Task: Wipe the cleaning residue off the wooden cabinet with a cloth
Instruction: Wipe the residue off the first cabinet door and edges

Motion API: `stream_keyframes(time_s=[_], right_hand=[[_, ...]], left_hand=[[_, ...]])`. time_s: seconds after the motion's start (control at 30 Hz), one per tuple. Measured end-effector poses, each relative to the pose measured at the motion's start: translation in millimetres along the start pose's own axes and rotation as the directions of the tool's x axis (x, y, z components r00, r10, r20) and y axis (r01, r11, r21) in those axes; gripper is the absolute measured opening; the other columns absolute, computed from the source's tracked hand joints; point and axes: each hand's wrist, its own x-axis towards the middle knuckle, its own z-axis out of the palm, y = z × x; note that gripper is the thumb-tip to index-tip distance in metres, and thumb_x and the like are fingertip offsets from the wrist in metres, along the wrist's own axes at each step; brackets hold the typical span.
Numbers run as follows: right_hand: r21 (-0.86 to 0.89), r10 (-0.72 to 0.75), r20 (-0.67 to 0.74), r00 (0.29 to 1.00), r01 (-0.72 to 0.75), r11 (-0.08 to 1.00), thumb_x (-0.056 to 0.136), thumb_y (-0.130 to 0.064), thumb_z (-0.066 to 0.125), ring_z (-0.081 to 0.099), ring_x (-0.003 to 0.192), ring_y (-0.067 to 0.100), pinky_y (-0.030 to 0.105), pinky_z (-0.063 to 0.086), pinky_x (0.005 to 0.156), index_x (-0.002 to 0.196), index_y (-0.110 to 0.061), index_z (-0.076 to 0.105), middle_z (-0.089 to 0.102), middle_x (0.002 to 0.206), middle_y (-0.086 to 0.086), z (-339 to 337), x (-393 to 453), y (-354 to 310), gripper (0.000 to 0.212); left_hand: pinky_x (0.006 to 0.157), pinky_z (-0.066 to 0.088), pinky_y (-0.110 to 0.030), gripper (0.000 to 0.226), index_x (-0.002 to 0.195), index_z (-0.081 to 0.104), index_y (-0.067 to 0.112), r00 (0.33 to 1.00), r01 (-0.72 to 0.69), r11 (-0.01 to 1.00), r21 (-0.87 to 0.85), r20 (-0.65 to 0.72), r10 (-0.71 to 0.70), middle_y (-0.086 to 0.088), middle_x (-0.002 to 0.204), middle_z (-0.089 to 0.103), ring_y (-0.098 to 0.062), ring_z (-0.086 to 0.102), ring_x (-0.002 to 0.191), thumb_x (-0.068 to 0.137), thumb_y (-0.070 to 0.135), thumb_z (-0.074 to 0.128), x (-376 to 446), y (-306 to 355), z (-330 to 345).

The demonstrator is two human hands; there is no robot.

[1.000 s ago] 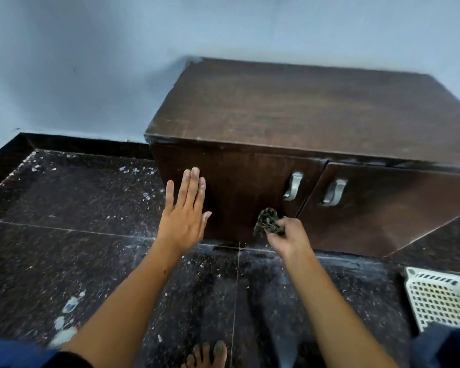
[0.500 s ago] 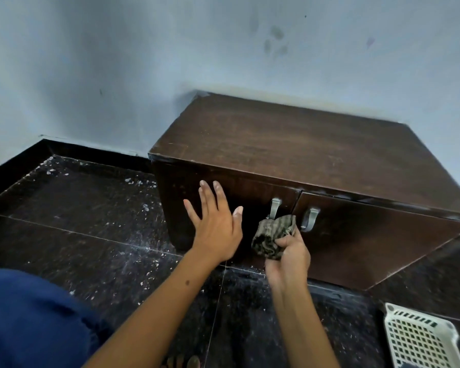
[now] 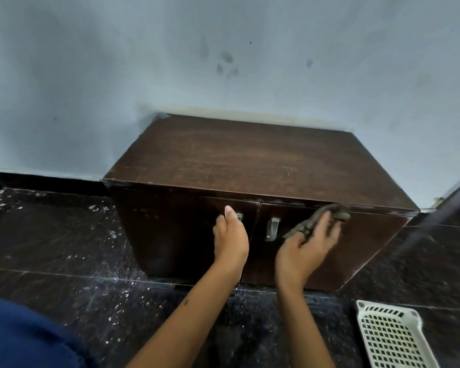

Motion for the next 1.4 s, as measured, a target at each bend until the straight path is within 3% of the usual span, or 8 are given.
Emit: stream_keyframes(time_s=[0.2, 0.37, 0.63, 0.73, 0.93, 1.1, 1.33, 1.4], right_hand=[[-0.251, -0.346, 0.333, 0.877, 0.436, 0.864, 0.096, -0.048, 0.044, -0.001, 0.146, 0.009, 0.031, 0.015, 0.117, 0.148, -0.042, 0.007, -0.003, 0.159, -0.010, 33, -39, 19, 0.064], [-0.267, -0.571, 0.599, 0.562, 0.812, 0.520, 0.083, -0.005, 0.064, 0.020, 0.142, 0.027, 0.046, 0.040, 0.106, 0.140, -0.007, 0.044, 0.027, 0.152, 0.010, 11, -21, 50, 0.061], [-0.340, -0.343, 0.181, 0.922, 0.386, 0.858, 0.084, 0.020, 0.042, 0.010, 0.145, 0.028, 0.045, 0.024, 0.116, 0.143, -0.002, 0.034, 0.002, 0.152, 0.004, 0, 11, 46, 0.063], [-0.329, -0.373, 0.197, 0.907, 0.420, 0.846, 0.085, 0.019, 0.042, 0.006, 0.145, 0.028, 0.044, 0.021, 0.117, 0.145, -0.002, 0.031, 0.001, 0.153, 0.006, 14, -2, 39, 0.064], [-0.347, -0.599, 0.424, 0.680, 0.732, 0.586, 0.074, 0.018, 0.058, 0.022, 0.141, 0.027, 0.050, 0.033, 0.109, 0.136, -0.005, 0.048, 0.028, 0.151, 0.011, 12, -4, 49, 0.067], [-0.355, -0.531, 0.185, 0.827, 0.560, 0.749, 0.068, 0.029, 0.046, 0.026, 0.139, 0.034, 0.053, 0.034, 0.109, 0.130, 0.000, 0.054, 0.027, 0.148, 0.012, -17, 36, 57, 0.069], [-0.267, -0.169, -0.138, 0.976, 0.128, 0.955, 0.079, 0.018, 0.039, 0.025, 0.142, 0.027, -0.006, 0.010, 0.100, 0.139, -0.002, 0.043, 0.022, 0.154, 0.017, -49, 93, 49, 0.064], [-0.252, -0.150, -0.142, 0.978, 0.111, 0.961, 0.081, 0.016, 0.040, 0.026, 0.142, 0.024, -0.004, 0.012, 0.102, 0.141, -0.005, 0.041, 0.020, 0.156, 0.011, -43, 88, 42, 0.064]], left_hand=[[0.107, 0.031, -0.035, 0.058, 0.139, 0.041, 0.010, 1.000, 0.001, 0.981, -0.192, -0.003, -0.002, -0.007, 0.143, 0.044, -0.021, 0.041, 0.131, 0.099, 0.047, 0.019, 4, -7, 4], [0.104, 0.031, -0.031, 0.059, 0.131, 0.050, 0.006, 0.996, -0.056, 0.981, -0.183, -0.083, 0.042, -0.008, 0.136, 0.051, -0.020, 0.046, 0.127, 0.100, 0.045, 0.019, 5, -11, 7], [0.109, 0.027, -0.036, 0.060, 0.134, 0.048, 0.009, 0.990, -0.117, 0.990, -0.074, -0.086, 0.110, -0.007, 0.139, 0.049, -0.020, 0.043, 0.130, 0.100, 0.046, 0.016, 5, -17, 7], [0.113, 0.027, -0.039, 0.059, 0.135, 0.047, 0.009, 0.986, -0.145, 0.988, -0.049, -0.095, 0.140, -0.007, 0.141, 0.047, -0.021, 0.041, 0.132, 0.100, 0.046, 0.016, 6, -23, 7], [0.113, 0.027, -0.041, 0.059, 0.134, 0.048, 0.008, 0.969, -0.198, 0.980, 0.026, -0.148, 0.200, -0.009, 0.140, 0.048, -0.023, 0.039, 0.134, 0.100, 0.044, 0.016, 3, -22, 16], [0.116, 0.020, -0.045, 0.061, 0.136, 0.045, 0.006, 0.951, -0.249, 0.960, 0.124, -0.157, 0.267, -0.013, 0.141, 0.046, -0.027, 0.032, 0.138, 0.100, 0.043, 0.013, 6, -24, 19], [0.119, 0.003, -0.041, 0.065, 0.133, 0.045, -0.005, 0.941, -0.283, 0.920, 0.271, -0.107, 0.321, -0.023, 0.131, 0.052, -0.030, 0.027, 0.139, 0.099, 0.039, 0.011, -3, -34, 30], [0.118, -0.006, -0.034, 0.060, 0.139, 0.038, 0.002, 0.925, -0.323, 0.902, 0.285, -0.108, 0.365, -0.021, 0.132, 0.052, -0.023, 0.021, 0.142, 0.099, 0.038, 0.012, -5, -35, 30]])
